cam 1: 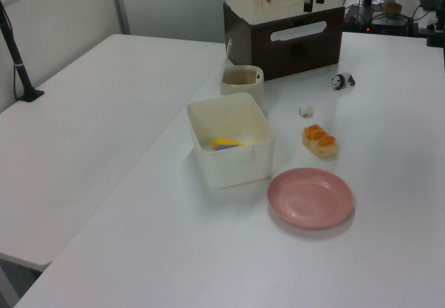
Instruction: Open the trash can
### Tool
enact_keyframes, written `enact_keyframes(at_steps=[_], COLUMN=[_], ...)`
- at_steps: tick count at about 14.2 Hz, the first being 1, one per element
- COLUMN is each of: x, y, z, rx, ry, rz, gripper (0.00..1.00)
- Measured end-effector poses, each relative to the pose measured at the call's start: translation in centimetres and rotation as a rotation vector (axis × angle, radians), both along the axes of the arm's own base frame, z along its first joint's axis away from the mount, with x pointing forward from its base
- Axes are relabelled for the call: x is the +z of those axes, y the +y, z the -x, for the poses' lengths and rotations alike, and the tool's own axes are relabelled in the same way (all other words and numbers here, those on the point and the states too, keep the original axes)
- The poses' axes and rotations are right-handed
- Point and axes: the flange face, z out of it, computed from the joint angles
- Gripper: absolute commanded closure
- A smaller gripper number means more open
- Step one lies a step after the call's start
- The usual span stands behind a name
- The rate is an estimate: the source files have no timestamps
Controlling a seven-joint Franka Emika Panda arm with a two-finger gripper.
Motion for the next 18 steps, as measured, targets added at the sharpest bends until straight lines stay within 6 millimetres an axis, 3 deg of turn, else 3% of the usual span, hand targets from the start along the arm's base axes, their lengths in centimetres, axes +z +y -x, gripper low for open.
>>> enact_keyframes(at_steps=[9,13,18], x=[3.0,2.3,1.8], y=[1.2,3.6,4.0], z=[1.5,1.6,1.7], rx=[0.036,0.072,0.038], ry=[-0.042,-0.023,-0.011], rz=[0.016,0.013,0.01], gripper=[0.0,0.0,0.0])
